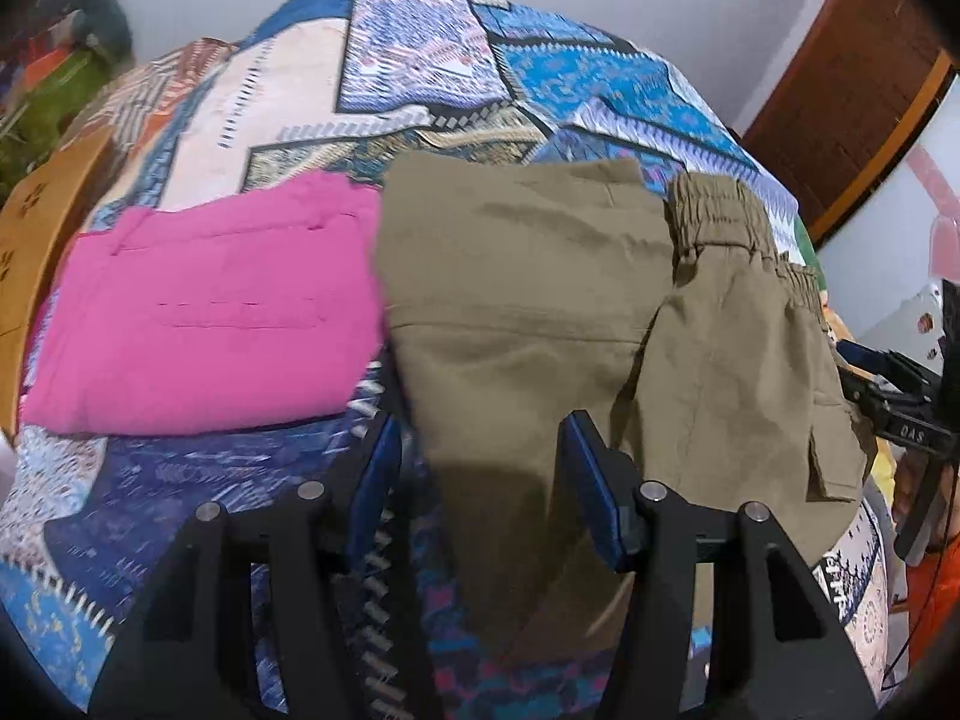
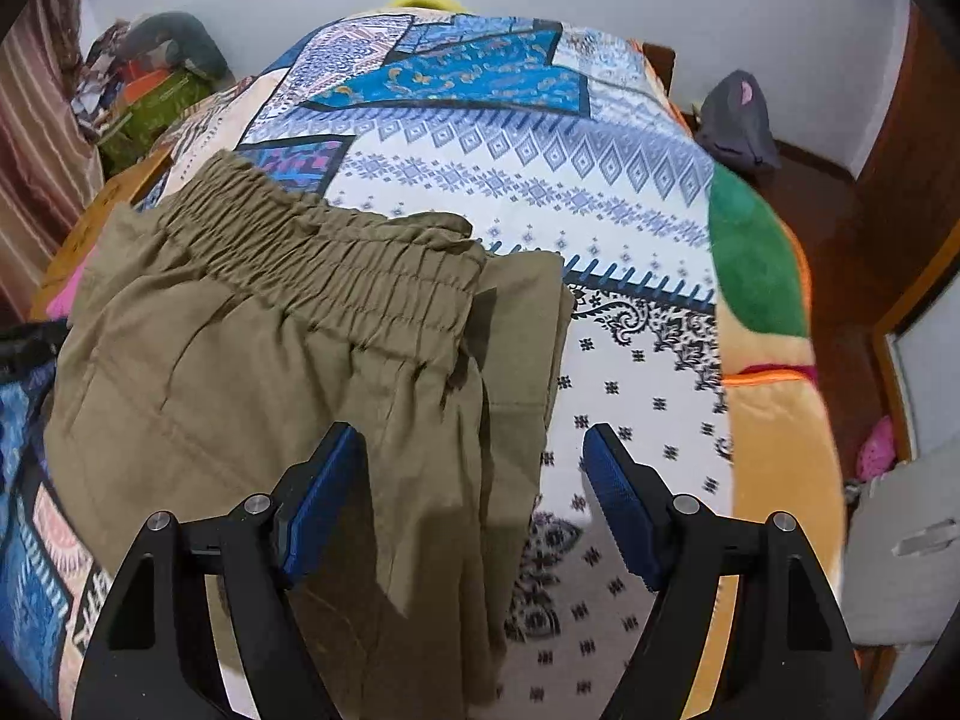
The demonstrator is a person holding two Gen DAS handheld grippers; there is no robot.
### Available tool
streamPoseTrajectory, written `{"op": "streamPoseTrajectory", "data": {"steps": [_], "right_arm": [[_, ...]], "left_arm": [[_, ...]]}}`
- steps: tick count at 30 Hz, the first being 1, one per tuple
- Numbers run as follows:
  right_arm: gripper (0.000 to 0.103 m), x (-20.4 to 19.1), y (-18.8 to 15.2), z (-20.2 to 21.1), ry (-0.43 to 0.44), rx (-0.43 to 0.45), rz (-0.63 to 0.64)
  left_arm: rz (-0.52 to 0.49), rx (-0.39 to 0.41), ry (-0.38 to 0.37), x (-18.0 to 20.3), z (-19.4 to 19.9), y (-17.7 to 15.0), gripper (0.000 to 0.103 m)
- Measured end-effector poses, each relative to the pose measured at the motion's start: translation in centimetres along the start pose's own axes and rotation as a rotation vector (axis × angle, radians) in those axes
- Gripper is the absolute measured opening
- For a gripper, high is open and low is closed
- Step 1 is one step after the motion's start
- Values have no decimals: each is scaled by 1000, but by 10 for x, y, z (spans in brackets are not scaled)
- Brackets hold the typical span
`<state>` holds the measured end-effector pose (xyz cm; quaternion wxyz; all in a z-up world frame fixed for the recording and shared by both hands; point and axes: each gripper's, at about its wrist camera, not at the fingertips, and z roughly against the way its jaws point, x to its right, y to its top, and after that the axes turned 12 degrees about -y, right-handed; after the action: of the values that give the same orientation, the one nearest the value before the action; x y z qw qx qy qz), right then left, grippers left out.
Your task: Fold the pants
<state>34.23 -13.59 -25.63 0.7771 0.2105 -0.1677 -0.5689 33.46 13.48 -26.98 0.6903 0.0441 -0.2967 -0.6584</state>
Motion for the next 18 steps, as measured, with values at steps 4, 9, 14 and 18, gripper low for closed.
{"op": "streamPoseTrajectory", "data": {"steps": [4, 9, 14, 18], "right_arm": [[74, 1, 3, -21, 76, -58, -3], [74, 2, 7, -28, 125, -59, 15], [60, -4, 9, -24, 125, -42, 40], [44, -10, 13, -18, 97, -20, 78]], "left_arm": [[6, -15, -33, 1, -15, 7, 57], [-9, -3, -48, 7, -22, 12, 43], [-48, 35, -6, 20, -15, 14, 14], [-107, 48, 36, 33, -9, 16, 8]]}}
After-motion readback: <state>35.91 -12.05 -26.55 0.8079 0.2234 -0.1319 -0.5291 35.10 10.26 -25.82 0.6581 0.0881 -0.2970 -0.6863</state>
